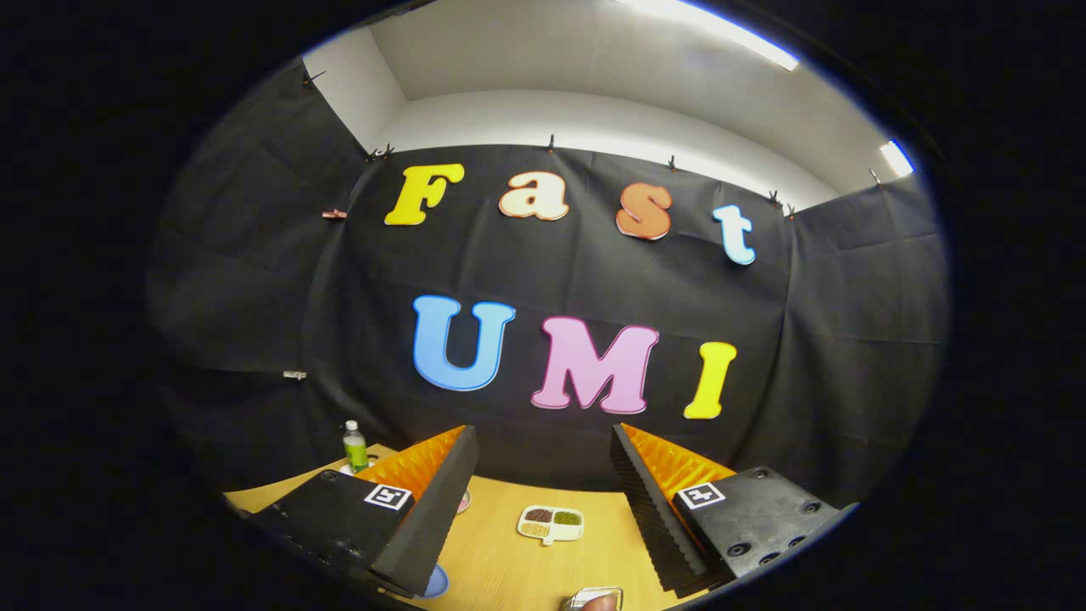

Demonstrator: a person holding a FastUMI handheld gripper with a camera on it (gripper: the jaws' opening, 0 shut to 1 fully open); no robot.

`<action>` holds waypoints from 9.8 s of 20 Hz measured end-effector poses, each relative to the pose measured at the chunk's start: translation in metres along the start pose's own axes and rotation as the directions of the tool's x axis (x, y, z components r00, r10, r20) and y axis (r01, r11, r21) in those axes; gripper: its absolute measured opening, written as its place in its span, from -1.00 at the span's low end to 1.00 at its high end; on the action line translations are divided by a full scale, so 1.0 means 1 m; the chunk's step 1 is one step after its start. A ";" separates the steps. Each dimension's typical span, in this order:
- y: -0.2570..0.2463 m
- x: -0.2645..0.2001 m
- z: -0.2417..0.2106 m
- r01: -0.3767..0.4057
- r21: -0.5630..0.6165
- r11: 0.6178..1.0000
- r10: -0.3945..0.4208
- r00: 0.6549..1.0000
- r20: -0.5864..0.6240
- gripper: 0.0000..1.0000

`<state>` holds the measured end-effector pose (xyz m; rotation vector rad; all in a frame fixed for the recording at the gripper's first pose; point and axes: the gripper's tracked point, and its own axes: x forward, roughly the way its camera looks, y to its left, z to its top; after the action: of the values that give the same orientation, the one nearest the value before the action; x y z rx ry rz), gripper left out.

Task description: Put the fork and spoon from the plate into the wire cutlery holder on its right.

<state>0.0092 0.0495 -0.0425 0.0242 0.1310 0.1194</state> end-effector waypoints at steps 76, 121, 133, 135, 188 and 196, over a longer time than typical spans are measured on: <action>-0.115 -0.099 -0.378 -0.129 0.143 0.981 0.093 -0.331 -0.939 -0.80; 0.260 -0.049 -0.414 -0.034 0.419 0.907 0.420 0.052 -0.906 -0.14; 0.219 -0.048 -0.367 -0.008 0.552 0.834 0.550 0.088 -0.830 -0.85; 0.201 -0.046 -0.348 -0.011 0.573 0.819 0.570 0.113 -0.814 -0.85; -0.101 -0.049 -0.368 0.144 0.332 0.932 0.358 -0.231 -0.905 -0.29; -0.124 -0.032 -0.316 0.070 0.449 0.891 0.414 0.281 -0.866 0.69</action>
<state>-0.0496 -0.0726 -0.3560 0.4111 1.4317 0.3322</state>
